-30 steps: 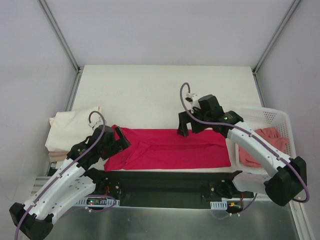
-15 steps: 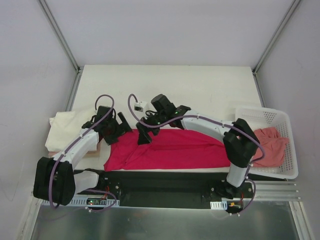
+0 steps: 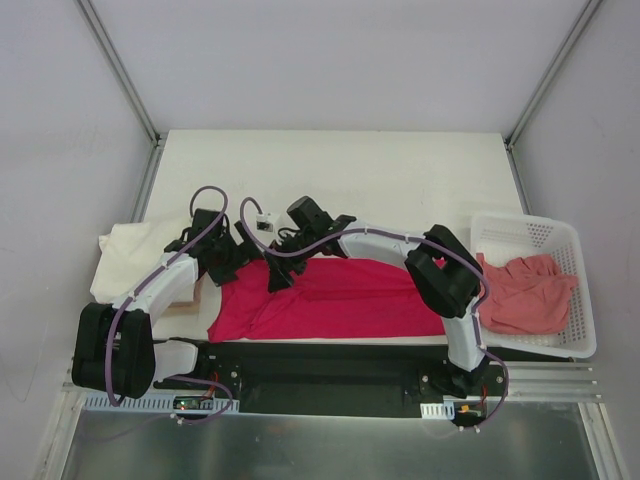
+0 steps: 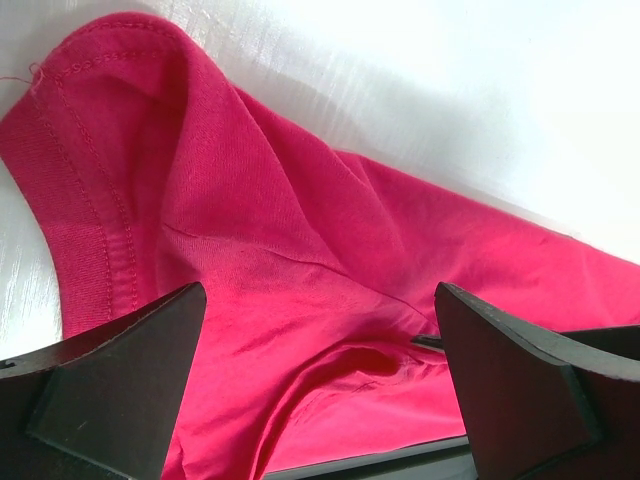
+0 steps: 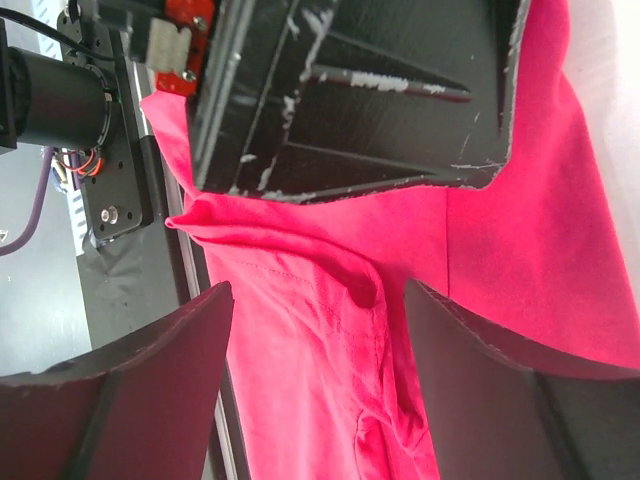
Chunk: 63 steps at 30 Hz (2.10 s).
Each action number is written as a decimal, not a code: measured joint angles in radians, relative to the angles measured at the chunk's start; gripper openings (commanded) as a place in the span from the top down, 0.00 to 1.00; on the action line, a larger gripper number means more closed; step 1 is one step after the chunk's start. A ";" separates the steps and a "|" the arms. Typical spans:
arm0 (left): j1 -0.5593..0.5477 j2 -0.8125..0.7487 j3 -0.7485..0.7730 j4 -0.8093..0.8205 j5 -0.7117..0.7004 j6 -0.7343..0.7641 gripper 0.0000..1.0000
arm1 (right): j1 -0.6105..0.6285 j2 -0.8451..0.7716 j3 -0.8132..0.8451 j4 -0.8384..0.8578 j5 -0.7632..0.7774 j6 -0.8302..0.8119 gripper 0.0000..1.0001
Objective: Fold and stack the t-shirts
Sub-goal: Fold the other side of the tshirt into a rectangle
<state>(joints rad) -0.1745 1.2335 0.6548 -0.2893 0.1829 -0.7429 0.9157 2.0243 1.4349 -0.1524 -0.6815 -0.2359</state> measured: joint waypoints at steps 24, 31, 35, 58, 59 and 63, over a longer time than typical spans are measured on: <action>0.006 -0.007 -0.025 0.007 0.000 0.000 0.01 | 0.019 0.021 -0.098 0.059 -0.007 0.033 0.80; 0.006 -0.016 -0.026 0.007 0.000 0.000 0.01 | 0.037 0.008 -0.158 0.057 -0.001 0.031 0.80; 0.006 -0.016 -0.026 0.007 0.000 0.000 0.00 | 0.059 -0.056 -0.243 0.045 0.021 0.029 0.76; 0.006 -0.052 -0.027 0.006 0.001 0.002 0.01 | 0.302 -0.106 -0.045 -0.222 0.758 0.059 0.42; 0.006 -0.051 -0.027 0.006 0.001 0.002 0.01 | 0.306 -0.097 -0.041 -0.235 0.774 0.059 0.43; 0.006 -0.048 -0.027 0.007 -0.001 0.002 0.01 | 0.311 -0.059 -0.025 -0.275 0.828 0.059 0.45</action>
<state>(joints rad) -0.1680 1.1851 0.6273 -0.2825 0.1822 -0.7414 1.2266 1.9656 1.4101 -0.4274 0.1467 -0.1768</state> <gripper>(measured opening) 0.993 0.568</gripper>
